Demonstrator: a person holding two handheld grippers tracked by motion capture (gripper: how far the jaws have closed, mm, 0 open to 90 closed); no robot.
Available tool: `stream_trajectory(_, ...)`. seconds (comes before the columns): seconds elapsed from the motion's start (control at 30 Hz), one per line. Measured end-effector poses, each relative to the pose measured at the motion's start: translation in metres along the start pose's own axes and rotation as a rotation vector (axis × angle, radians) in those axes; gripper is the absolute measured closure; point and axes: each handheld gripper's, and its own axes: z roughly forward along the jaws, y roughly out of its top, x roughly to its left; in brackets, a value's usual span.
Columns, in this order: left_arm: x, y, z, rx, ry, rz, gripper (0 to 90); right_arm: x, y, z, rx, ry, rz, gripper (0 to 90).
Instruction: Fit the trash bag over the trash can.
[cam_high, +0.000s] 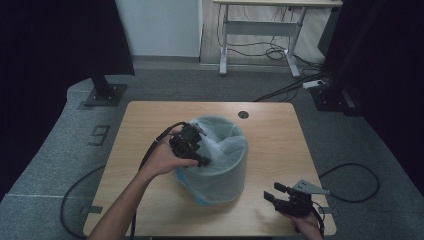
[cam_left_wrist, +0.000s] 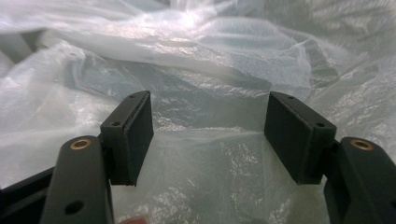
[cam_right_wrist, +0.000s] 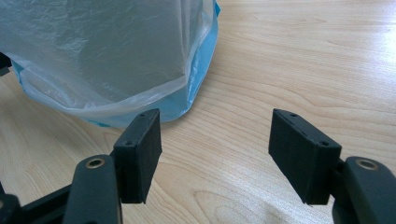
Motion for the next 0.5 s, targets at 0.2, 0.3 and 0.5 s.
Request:
stream_trajectory(0.2, 0.000, 0.001, 0.004, 0.014, -0.001, 0.004, 33.0, 0.000, 0.000, 0.000, 0.000, -0.001, -0.001, 33.8)
stream_trajectory(0.3, 0.002, 0.000, -0.002, -0.019, 0.005, 0.002, 33.0, -0.001, 0.000, -0.002, 0.000, 0.000, 0.001, 33.8)
stream_trajectory(0.5, 0.013, -0.001, -0.020, -0.123, 0.018, -0.029, 33.4, -0.001, 0.000, -0.001, 0.001, 0.000, 0.002, 33.8)
